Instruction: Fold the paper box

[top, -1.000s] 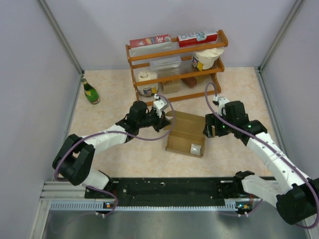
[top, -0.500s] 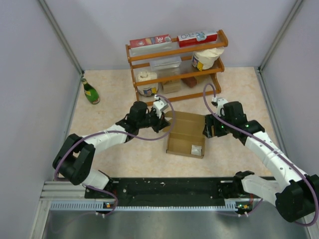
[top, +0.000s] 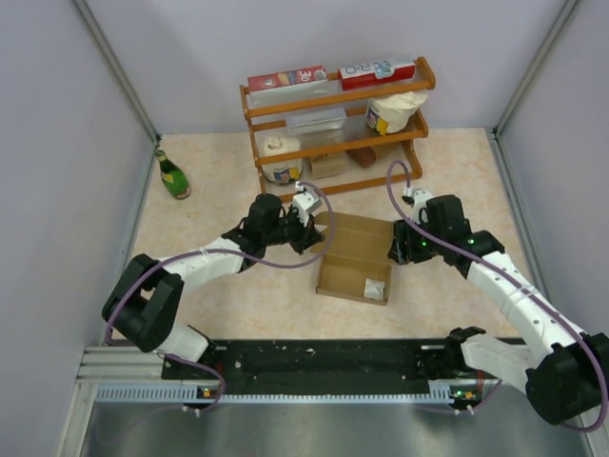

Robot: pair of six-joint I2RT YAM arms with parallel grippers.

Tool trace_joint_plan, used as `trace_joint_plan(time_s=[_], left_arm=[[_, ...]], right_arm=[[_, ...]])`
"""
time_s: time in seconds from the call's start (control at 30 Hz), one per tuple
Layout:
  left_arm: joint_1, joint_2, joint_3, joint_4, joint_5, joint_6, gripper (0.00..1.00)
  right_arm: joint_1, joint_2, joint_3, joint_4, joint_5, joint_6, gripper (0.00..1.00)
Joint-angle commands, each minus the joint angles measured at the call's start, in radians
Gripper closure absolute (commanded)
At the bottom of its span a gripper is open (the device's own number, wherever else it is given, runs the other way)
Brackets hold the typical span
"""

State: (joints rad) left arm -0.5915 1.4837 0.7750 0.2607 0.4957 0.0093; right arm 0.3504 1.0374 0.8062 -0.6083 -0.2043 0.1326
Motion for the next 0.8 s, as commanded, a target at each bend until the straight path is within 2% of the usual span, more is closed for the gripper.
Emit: trace_joint_plan(time_s=[0.0, 0.2, 0.43, 0.63, 0.77], left_arm=[[0.001, 0.007, 0.035, 0.008, 0.001, 0.001, 1.0], [0.002, 0.004, 0.035, -0.001, -0.017, 0.006, 1.0], [0.002, 0.003, 0.038, -0.008, -0.022, 0.012, 1.0], [0.002, 0.003, 0.038, -0.008, -0.02, 0.011, 1.0], [0.002, 0.006, 0.04, -0.006, -0.017, 0.009, 1.0]], right_arm=[[-0.011, -0.002, -0.009, 0.047, -0.035, -0.008, 0.49], [-0.013, -0.029, -0.004, 0.045, -0.012, -0.005, 0.5], [-0.013, -0.066, 0.04, -0.01, 0.201, 0.001, 0.38], [-0.013, -0.014, 0.048, 0.042, 0.177, -0.007, 0.34], [-0.019, -0.004, 0.034, 0.1, 0.102, -0.013, 0.38]])
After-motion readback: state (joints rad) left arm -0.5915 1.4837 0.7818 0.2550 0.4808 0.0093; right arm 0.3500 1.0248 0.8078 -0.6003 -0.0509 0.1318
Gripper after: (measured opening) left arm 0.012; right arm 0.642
